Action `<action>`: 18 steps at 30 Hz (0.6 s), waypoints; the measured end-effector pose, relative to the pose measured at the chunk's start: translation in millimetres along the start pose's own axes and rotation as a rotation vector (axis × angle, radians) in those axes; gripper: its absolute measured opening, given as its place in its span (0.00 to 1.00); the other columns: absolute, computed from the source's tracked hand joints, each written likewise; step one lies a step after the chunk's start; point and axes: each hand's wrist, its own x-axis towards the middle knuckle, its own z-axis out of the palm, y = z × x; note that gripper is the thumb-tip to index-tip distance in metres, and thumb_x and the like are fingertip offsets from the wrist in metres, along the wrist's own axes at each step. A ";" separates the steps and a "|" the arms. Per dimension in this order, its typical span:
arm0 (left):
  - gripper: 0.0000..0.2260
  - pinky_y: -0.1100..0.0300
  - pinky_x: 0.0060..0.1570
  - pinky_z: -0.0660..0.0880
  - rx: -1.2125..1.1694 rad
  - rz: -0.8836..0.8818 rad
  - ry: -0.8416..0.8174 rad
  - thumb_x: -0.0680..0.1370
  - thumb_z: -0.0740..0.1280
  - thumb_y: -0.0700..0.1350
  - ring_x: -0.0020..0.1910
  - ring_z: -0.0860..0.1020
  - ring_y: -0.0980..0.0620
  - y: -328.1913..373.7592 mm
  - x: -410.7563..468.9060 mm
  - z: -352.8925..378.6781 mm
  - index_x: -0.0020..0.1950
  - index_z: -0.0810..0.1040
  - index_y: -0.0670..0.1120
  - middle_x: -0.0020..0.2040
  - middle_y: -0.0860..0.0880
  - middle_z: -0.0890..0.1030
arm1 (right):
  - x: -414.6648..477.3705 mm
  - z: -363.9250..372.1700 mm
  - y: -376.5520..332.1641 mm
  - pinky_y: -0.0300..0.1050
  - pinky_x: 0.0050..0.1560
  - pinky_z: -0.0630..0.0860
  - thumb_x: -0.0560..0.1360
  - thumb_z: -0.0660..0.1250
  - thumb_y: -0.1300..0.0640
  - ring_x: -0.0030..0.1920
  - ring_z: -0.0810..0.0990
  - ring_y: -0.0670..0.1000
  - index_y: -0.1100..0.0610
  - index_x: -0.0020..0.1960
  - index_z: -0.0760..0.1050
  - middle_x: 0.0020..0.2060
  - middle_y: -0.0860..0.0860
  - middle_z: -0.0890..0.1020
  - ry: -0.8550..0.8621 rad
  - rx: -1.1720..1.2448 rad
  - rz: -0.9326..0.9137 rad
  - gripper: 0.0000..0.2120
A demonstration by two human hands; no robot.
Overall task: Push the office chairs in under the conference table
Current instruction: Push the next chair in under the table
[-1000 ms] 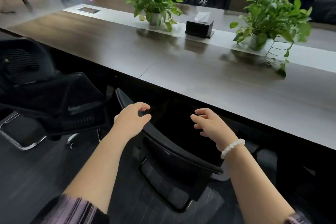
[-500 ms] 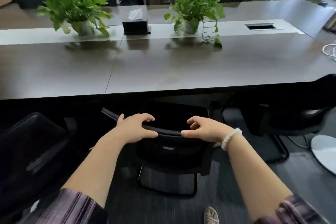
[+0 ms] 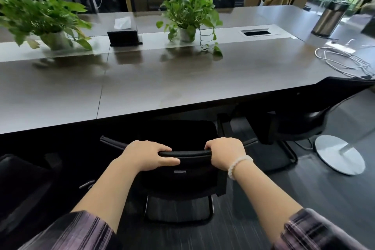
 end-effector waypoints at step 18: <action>0.33 0.60 0.50 0.71 0.048 -0.039 0.195 0.67 0.51 0.77 0.54 0.78 0.54 44.2 22.0 10.9 0.64 0.73 0.63 0.55 0.57 0.81 | 30.8 -0.5 62.6 0.43 0.42 0.68 0.72 0.61 0.57 0.51 0.79 0.50 0.43 0.56 0.75 0.50 0.44 0.81 0.073 0.001 -0.144 0.15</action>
